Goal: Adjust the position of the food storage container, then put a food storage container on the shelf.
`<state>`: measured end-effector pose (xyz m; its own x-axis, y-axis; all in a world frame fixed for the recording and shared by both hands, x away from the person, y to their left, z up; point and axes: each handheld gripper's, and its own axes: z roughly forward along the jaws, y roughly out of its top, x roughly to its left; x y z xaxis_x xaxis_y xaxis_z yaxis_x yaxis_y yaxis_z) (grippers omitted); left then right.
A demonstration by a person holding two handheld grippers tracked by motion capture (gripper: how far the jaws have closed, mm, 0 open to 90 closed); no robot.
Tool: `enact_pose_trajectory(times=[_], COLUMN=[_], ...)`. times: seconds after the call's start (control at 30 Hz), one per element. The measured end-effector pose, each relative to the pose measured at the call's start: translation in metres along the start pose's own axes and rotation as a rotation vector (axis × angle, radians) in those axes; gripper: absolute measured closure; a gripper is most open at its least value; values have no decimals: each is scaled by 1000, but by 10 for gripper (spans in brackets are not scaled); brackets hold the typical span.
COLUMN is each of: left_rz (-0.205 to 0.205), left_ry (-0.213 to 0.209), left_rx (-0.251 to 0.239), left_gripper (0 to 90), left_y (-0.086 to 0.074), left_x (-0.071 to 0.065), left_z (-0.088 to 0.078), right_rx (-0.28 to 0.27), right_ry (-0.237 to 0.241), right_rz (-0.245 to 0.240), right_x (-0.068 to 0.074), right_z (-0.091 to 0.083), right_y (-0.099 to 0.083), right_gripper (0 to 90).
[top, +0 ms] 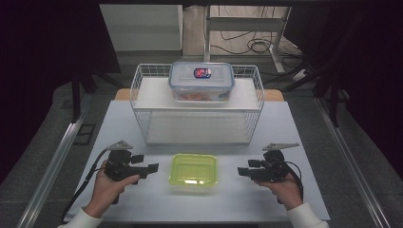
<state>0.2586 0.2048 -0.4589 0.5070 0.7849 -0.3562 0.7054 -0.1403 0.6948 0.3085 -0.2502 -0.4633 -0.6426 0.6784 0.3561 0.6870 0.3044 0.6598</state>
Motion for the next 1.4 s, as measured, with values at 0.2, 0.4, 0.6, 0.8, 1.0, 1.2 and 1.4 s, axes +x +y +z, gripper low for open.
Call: enact_pose_trajectory(times=[0.2,0.4,0.6,0.8,1.0,1.2,1.4], left_rz=[-10,-42,-92,-135,-175,-208,-214], left_ry=[-29,-68,-110,-139,-176,-206,-233], left_rx=[9,24,16,49,94,113,156], left_gripper=[226,233,251,277,309,343,394], left_y=[-2,1,5,7,6,5,1], left_x=[-3,-1,3,7,9,12,12], left_z=[7,19,28,44,59,67,75], right_rx=[-7,-11,-13,-16,-14,-4,12], right_ry=[15,22,43,60,77,105,121], right_rz=[3,6,14,37,63,80,93], right_x=[3,6,13,16,18,22,24], right_z=[3,8,15,25,36,47,61], right_y=[1,1,2,3,3,4,4], right_gripper=[320,320,320,330,356,386,407])
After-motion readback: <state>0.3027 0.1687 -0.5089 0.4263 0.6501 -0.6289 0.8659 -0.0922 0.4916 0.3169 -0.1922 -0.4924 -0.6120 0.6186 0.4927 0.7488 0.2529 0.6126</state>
